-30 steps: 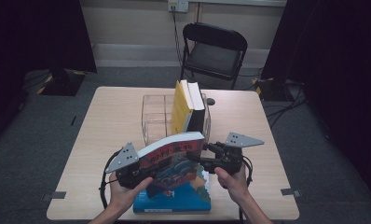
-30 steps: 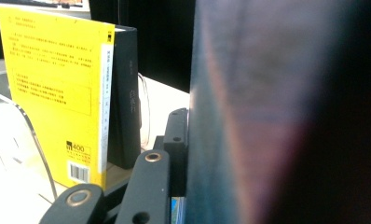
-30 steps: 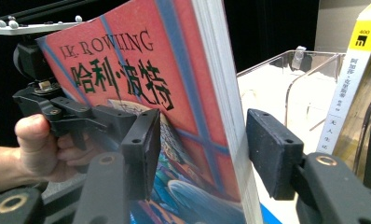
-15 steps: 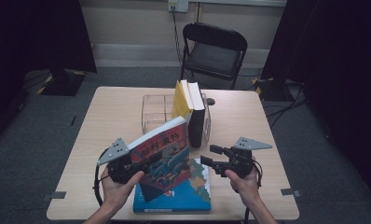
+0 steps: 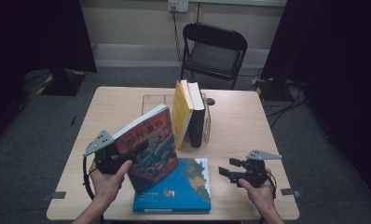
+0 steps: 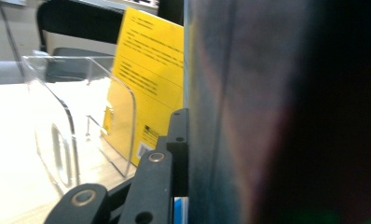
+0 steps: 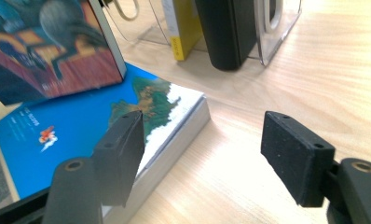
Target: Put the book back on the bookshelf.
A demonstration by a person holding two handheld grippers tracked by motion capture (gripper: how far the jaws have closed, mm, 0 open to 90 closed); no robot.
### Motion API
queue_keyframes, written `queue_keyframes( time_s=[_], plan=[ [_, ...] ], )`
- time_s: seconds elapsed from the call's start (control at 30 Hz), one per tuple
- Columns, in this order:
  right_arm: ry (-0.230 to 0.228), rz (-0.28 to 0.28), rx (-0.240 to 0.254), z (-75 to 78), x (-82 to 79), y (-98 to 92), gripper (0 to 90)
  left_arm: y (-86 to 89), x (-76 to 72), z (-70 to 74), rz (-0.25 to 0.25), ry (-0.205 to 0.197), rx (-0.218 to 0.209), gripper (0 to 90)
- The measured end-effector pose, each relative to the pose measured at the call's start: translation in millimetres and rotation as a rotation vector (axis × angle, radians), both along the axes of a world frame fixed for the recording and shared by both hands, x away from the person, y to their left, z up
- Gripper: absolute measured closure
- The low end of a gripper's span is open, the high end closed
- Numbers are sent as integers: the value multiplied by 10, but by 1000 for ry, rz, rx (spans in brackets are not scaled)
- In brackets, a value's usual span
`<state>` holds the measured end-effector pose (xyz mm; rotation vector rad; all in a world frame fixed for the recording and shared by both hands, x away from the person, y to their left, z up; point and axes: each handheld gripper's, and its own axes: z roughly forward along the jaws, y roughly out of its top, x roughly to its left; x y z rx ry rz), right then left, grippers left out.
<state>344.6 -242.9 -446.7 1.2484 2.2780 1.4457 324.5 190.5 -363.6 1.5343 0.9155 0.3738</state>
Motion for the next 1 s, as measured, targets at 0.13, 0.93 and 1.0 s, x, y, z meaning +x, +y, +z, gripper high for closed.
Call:
queue_keyframes(
  time_s=[0.13,0.93,1.0],
  plan=[
    [12,-9,-45,-56,56,40,289,-54,49,39,46,-7,-8,747],
    [77,-20,-272,-434,196,178,174,-400,381,38,199,-22,64,747],
    [57,-20,-288,-446,187,199,172,-416,417,30,212,-7,51,747]
  ],
)
